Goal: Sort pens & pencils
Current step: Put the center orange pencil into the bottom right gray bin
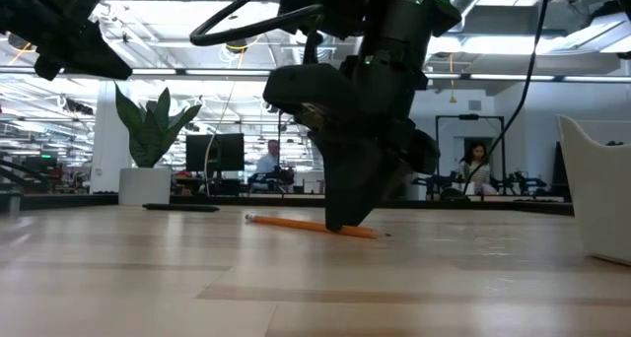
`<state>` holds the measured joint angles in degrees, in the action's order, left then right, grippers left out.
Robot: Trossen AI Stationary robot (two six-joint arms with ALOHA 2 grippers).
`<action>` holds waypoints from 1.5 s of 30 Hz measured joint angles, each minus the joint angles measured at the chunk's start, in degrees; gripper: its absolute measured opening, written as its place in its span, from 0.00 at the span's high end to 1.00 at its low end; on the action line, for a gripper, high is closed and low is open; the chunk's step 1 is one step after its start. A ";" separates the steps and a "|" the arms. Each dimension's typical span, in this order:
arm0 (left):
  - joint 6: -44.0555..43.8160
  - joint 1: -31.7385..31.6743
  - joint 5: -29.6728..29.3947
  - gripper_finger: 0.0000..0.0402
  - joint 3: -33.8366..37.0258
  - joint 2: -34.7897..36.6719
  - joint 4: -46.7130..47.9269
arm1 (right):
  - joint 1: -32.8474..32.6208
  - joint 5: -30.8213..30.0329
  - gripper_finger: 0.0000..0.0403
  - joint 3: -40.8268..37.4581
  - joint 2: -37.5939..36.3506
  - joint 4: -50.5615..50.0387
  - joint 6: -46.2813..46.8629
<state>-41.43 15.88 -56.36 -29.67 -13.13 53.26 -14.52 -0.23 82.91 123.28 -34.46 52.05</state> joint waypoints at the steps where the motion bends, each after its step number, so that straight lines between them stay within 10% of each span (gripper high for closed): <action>1: 0.00 0.00 -0.01 0.84 0.00 -0.02 0.01 | 0.00 0.00 0.78 0.00 0.00 -0.04 0.00; 45: 0.00 0.00 0.00 0.84 0.00 0.00 0.02 | 0.23 -1.30 0.88 -0.37 -2.30 -0.47 0.00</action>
<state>-41.43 15.88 -56.36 -29.67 -13.13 53.28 -14.29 -1.53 82.55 120.98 -34.94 52.05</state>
